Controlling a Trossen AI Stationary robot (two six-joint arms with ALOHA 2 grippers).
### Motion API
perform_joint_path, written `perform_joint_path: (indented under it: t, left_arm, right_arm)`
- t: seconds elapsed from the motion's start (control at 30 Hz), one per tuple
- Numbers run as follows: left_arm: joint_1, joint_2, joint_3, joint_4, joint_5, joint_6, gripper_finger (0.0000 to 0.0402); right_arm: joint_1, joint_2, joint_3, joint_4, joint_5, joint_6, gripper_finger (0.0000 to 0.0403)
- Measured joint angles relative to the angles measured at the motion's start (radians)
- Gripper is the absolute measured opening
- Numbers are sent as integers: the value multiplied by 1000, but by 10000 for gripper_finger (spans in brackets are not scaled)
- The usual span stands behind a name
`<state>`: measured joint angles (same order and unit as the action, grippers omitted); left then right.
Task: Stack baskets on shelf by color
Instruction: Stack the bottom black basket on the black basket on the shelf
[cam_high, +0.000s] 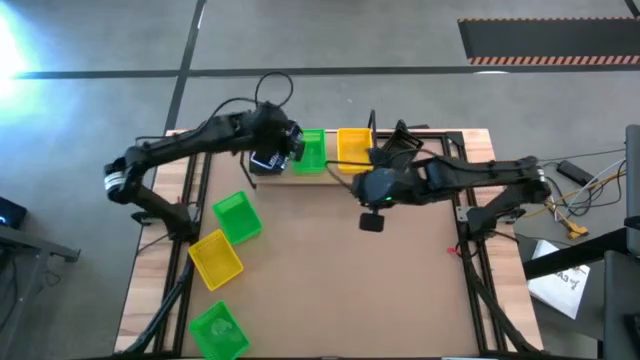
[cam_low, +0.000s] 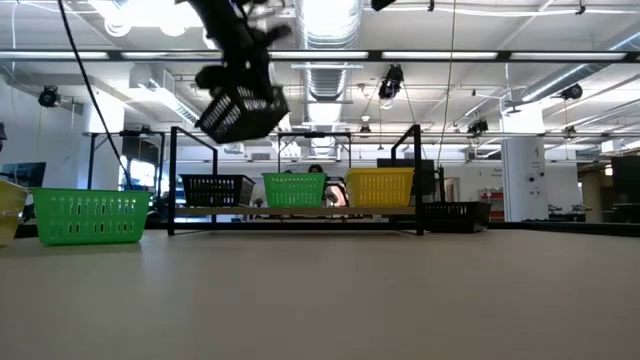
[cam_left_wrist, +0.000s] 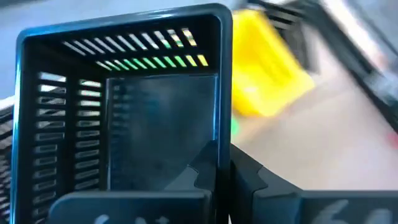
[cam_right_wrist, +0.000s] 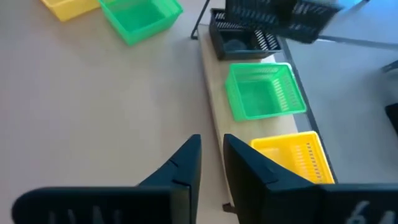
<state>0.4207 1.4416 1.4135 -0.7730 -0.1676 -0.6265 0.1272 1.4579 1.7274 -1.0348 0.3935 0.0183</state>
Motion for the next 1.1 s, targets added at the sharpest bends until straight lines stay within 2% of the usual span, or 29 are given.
perform_joint_path:
  t: [0.17, 0.27, 0.73, 1.1]
  left_arm:
    - [77, 90, -11, -10, -11, -156, 0]
    - [87, 121, -10, -4, -63, -206, 0]
    - [91, 168, 6, -53, -231, -337, 0]
    - [93, 228, 0, -52, -235, -340, 0]
  right_arm:
    - [2, -98, -79, 25, 1, 8, 48]
    - [2, -151, -120, 24, 1, 9, 47]
    - [2, -309, -262, 23, 0, -114, 47]
    - [2, -393, -333, 23, -3, -162, 47]
